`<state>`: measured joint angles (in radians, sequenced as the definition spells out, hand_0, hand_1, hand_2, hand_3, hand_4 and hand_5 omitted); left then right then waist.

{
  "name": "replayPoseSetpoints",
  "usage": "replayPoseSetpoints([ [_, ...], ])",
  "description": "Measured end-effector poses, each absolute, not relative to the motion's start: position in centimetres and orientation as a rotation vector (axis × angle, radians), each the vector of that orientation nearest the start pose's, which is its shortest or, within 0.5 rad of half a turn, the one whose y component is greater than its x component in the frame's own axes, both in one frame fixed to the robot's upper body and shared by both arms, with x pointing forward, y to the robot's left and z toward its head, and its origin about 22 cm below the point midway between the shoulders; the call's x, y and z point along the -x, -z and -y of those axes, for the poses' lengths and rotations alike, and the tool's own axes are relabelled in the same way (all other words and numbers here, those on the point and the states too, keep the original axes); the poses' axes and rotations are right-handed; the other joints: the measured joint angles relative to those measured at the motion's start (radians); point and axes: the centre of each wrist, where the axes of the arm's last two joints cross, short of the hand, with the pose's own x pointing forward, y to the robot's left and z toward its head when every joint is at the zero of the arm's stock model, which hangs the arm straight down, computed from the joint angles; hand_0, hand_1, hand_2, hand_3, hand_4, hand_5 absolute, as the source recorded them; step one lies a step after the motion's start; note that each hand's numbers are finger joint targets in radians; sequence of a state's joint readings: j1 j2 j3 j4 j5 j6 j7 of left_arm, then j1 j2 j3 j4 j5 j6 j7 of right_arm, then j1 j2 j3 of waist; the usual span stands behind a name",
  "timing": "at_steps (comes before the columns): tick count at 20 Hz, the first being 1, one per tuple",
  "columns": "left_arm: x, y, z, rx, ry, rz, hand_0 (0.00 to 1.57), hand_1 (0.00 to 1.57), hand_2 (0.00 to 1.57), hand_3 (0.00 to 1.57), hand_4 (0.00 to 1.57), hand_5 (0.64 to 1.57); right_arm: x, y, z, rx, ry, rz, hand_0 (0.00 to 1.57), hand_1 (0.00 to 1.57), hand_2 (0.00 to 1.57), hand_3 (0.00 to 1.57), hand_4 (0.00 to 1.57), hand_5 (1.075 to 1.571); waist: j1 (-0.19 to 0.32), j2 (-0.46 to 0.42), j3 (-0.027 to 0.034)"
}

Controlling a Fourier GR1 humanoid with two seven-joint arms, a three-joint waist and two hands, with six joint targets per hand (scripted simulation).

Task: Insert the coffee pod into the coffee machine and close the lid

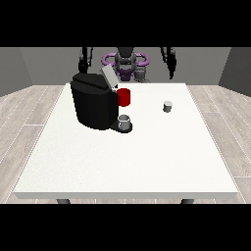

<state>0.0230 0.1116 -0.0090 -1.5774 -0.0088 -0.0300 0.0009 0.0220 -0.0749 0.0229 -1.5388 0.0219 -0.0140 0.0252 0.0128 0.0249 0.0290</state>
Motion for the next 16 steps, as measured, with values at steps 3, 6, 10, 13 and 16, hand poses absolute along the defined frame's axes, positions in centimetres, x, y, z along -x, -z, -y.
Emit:
replayPoseSetpoints([
  [3, -23.9, -0.3, -26.2, -0.066, 0.115, 1.572, 0.0, 0.0, 0.0, 0.0, 0.32, 1.571, -23.5, 1.4, 24.4, 0.065, -0.072, 1.496, 0.0, 0.0, 0.0, 0.0, 0.13, 1.571, -0.006, -0.009, -0.0152],
  [6, -23.5, -0.1, -27.1, -0.031, 0.102, 1.617, 0.0, 0.0, 0.0, 0.0, 0.32, 1.571, -23.3, 1.5, 25.2, 0.07, -0.062, 1.494, 0.0, 0.0, 0.0, 0.0, 0.13, 1.571, -0.004, -0.03, -0.0225],
  [10, -23.5, 0.1, -28.4, 0.001, 0.078, 1.696, 0.0, 0.0, 0.0, 0.0, 0.27, 1.571, -23.6, 1.1, 25.8, 0.135, 0.059, 1.583, 0.0, 0.0, 0.0, 0.0, 0.18, 1.571, -0.018, -0.042, -0.0268],
  [13, -23.2, 0.2, -28.8, -0.006, 0.109, 1.702, 0.0, 0.0, 0.0, 0.0, 0.31, 1.571, -23.7, 1.0, 26.2, 0.159, 0.107, 1.606, 0.0, 0.0, 0.0, 0.0, 0.27, 1.571, -0.014, -0.051, -0.0281],
  [16, -23.8, 0.0, -29.9, -0.062, 0.173, 1.709, 0.0, 0.0, 0.0, 0.0, 0.0, 1.571, -23.7, 1.0, 25.6, 0.162, 0.118, 1.626, 0.0, 0.0, 0.0, 0.0, 0.16, 1.571, -0.031, -0.042, -0.0285],
])
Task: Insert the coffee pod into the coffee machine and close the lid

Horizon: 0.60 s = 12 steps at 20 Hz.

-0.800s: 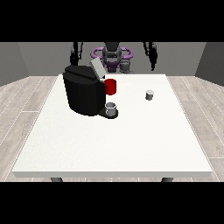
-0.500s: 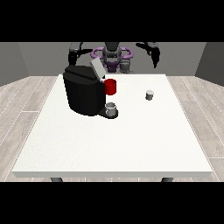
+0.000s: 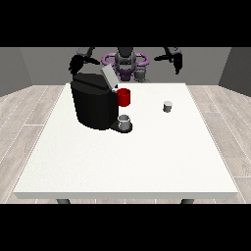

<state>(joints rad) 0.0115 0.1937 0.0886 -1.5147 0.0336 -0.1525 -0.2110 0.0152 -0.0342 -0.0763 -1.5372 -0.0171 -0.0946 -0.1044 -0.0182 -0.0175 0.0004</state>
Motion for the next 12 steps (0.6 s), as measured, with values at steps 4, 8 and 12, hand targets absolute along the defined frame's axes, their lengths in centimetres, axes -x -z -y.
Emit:
replayPoseSetpoints([
  [4, -25.5, -1.1, -31.8, -0.147, 0.247, 1.703, 0.0, 0.0, 0.0, 0.0, 0.0, 1.571, -24.3, 0.4, 25.3, 0.143, 0.11, 1.658, 0.0, 0.0, 0.0, 0.0, 0.17, 1.571, -0.026, 0.033, -0.0004],
  [8, -27.5, -2.6, -33.9, -0.195, 0.272, 1.64, 0.0, 0.0, 0.0, 0.0, 0.0, 1.571, -24.6, 0.1, 24.5, 0.11, 0.102, 1.681, 0.0, 0.0, 0.0, 0.0, 0.12, 1.571, -0.06, 0.055, -0.0005],
  [12, -29.2, -2.9, -35.1, -0.203, 0.28, 1.598, 0.0, 0.0, 0.0, 0.0, 0.0, 1.571, -25.3, -0.6, 23.7, 0.085, 0.078, 1.709, 0.0, 0.0, 0.0, 0.0, 0.28, 1.571, -0.084, 0.097, -0.0004],
])
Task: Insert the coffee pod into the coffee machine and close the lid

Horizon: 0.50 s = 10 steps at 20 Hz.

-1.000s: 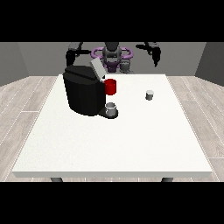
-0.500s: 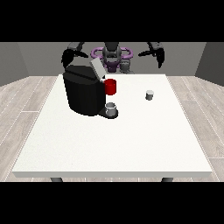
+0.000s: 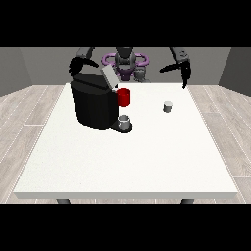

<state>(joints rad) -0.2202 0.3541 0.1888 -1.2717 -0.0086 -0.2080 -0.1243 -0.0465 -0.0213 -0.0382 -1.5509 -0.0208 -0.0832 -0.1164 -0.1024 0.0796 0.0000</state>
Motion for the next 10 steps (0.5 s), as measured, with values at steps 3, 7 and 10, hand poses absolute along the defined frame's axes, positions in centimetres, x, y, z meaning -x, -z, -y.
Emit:
replayPoseSetpoints([
  [3, -30.4, -3.3, -35.7, -0.224, 0.309, 1.581, 0.0, 0.0, 0.0, 0.0, 0.0, 1.571, -26.1, -0.8, 23.4, 0.079, 0.078, 1.721, 0.0, 0.0, 0.0, 0.0, 0.33, 1.571, -0.005, 0.044, -0.0002],
  [7, -31.9, -3.4, -36.9, -0.272, 0.296, 1.543, 0.0, 0.0, 0.0, 0.0, 0.0, 1.571, -27.2, -2.4, 22.3, 0.064, 0.051, 1.751, 0.0, 0.0, 0.0, 0.0, 0.4, 1.571, -0.032, 0.091, -0.0003],
  [10, -33.1, -3.5, -37.2, -0.3, 0.293, 1.525, 0.0, 0.0, 0.0, 0.0, 0.0, 1.571, -27.8, -3.1, 21.6, 0.068, 0.037, 1.751, 0.0, 0.0, 0.0, 0.0, 0.39, 1.571, -0.047, 0.119, -0.0005],
])
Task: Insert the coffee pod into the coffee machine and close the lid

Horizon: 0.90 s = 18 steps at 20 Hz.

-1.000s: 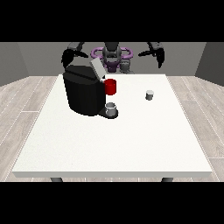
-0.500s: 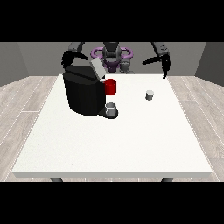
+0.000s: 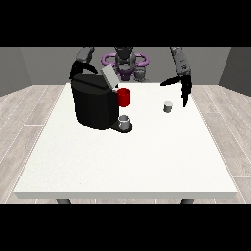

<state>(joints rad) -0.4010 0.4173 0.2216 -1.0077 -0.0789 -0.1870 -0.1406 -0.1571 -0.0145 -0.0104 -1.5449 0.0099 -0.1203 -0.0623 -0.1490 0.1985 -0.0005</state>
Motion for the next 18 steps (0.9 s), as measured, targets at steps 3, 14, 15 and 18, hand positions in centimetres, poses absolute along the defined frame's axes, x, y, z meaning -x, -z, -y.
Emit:
replayPoseSetpoints([
  [3, -33.3, -2.4, -36.7, -0.306, 0.333, 1.473, 0.0, 0.0, 0.0, 0.0, 0.0, 1.571, -27.9, -2.7, 21.9, 0.081, 0.041, 1.708, 0.0, 0.0, 0.0, 0.0, 0.41, 1.571, 0.01, -0.016, 0.0001],
  [14, -34.6, -0.9, -35.9, -0.392, 0.474, 1.368, 0.7, 0.7, 0.78, 0.43, 0.0, 1.571, -29.1, -2.0, 22.0, 0.134, 0.033, 1.646, 0.0, 0.0, 0.0, 0.0, 0.39, 1.571, 0.022, -0.023, 0.0002],
  [15, -34.6, -0.7, -35.9, -0.401, 0.481, 1.359, 0.81, 0.81, 0.85, 0.5, 0.0, 1.571, -29.1, -1.6, 22.3, 0.136, 0.038, 1.645, 0.0, 0.0, 0.0, 0.0, 0.39, 1.571, 0.025, -0.021, 0.0001],
  [18, -34.6, -0.6, -36.9, -0.437, 0.508, 1.333, 0.7, 0.7, 0.78, 0.49, 0.0, 1.571, -28.8, -1.4, 21.8, 0.124, 0.033, 1.649, 0.0, 0.0, 0.0, 0.0, 0.47, 1.571, 0.015, -0.016, 0.0],
])
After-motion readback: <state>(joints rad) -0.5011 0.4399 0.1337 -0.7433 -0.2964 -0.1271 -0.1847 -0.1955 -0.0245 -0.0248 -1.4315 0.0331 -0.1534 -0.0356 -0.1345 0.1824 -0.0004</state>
